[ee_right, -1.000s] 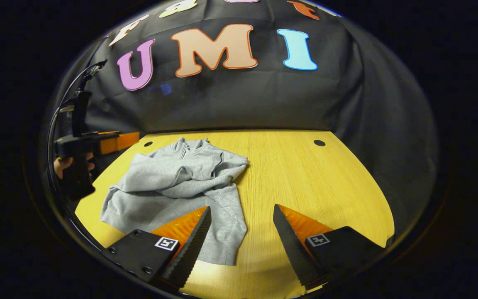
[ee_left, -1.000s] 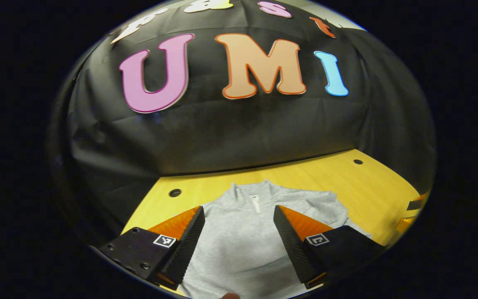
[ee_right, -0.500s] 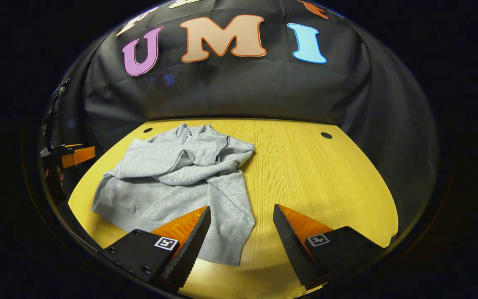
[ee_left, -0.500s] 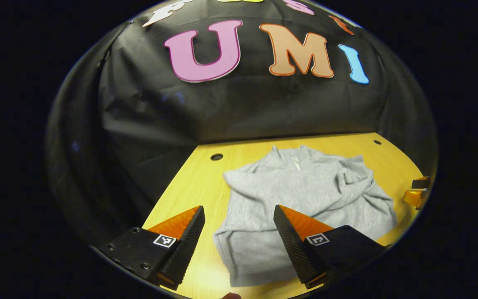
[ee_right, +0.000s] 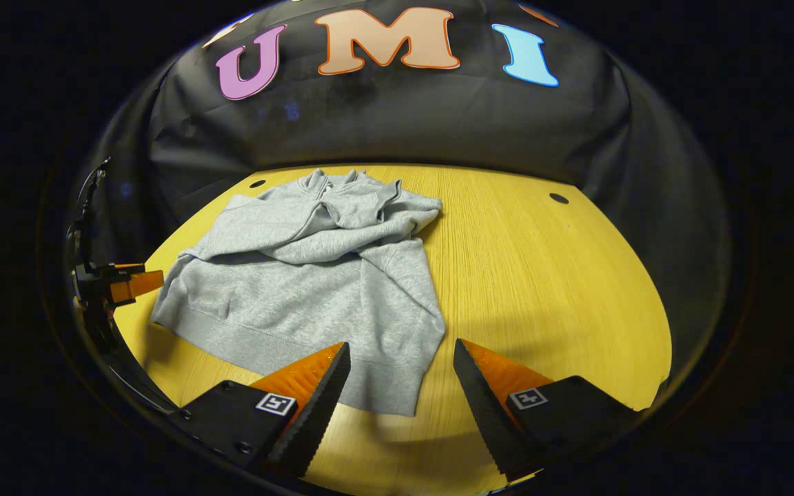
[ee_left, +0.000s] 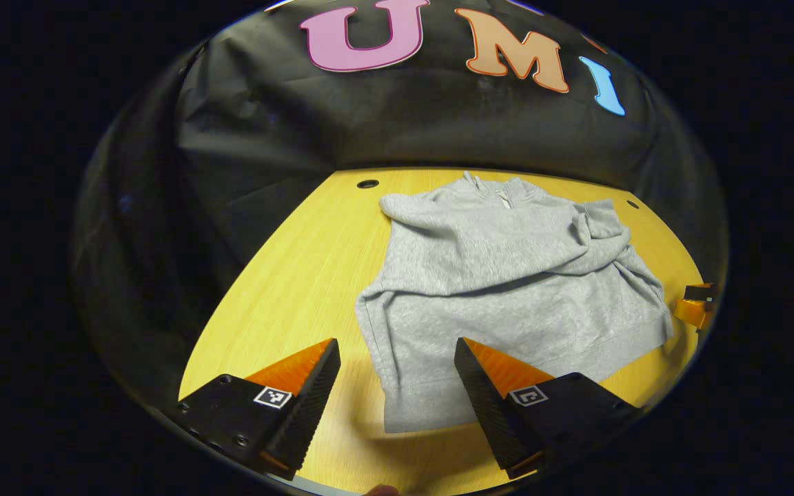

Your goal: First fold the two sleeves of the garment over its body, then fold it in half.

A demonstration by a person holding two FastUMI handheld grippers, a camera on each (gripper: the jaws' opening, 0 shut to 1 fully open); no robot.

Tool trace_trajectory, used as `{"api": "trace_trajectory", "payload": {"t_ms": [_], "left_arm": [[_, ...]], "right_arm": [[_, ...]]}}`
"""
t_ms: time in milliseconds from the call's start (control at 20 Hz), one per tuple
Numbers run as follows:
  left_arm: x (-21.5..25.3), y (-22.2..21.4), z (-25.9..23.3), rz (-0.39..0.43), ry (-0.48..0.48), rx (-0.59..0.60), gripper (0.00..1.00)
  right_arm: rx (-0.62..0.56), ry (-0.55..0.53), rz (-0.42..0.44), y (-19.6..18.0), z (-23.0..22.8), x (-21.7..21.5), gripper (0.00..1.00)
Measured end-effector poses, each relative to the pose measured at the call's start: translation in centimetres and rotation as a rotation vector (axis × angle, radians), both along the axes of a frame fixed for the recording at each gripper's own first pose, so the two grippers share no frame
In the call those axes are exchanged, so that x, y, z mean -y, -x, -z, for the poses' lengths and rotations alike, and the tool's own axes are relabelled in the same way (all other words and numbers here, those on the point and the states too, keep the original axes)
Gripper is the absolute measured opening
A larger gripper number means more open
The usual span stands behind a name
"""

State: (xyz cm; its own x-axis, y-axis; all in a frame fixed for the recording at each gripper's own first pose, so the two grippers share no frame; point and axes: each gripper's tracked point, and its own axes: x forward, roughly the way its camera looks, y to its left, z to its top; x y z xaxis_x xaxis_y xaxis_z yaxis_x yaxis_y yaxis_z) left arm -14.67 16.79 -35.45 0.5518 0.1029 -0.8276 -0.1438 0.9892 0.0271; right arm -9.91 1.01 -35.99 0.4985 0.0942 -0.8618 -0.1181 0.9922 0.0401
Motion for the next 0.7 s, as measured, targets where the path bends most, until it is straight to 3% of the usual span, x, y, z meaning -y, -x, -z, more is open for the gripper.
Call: {"api": "trace_trajectory", "payload": {"t_ms": [150,250,300,600,700], "left_arm": [[0.3,1.6,1.4,-0.004,0.005,-0.048,0.98],[0.5,2.2,2.0,-0.008,0.010,-0.065,0.94],[0.6,2.5,2.2,-0.011,0.013,-0.073,0.98],[1.2,2.6,2.9,-0.040,0.047,-0.082,0.94],[1.6,2.8,3.1,-0.089,0.088,-0.084,0.94]], "right_arm": [[-0.059,-0.020,0.021,1.2,1.4,-0.3,0.97],[-0.082,-0.029,0.033,1.4,1.9,-0.5,0.92],[-0.092,-0.028,0.035,1.5,2.0,-0.5,0.92],[-0.157,-0.007,0.015,2.3,3.1,-0.6,0.92],[-0.168,0.033,-0.021,2.5,3.3,-0.6,0.94]]}}
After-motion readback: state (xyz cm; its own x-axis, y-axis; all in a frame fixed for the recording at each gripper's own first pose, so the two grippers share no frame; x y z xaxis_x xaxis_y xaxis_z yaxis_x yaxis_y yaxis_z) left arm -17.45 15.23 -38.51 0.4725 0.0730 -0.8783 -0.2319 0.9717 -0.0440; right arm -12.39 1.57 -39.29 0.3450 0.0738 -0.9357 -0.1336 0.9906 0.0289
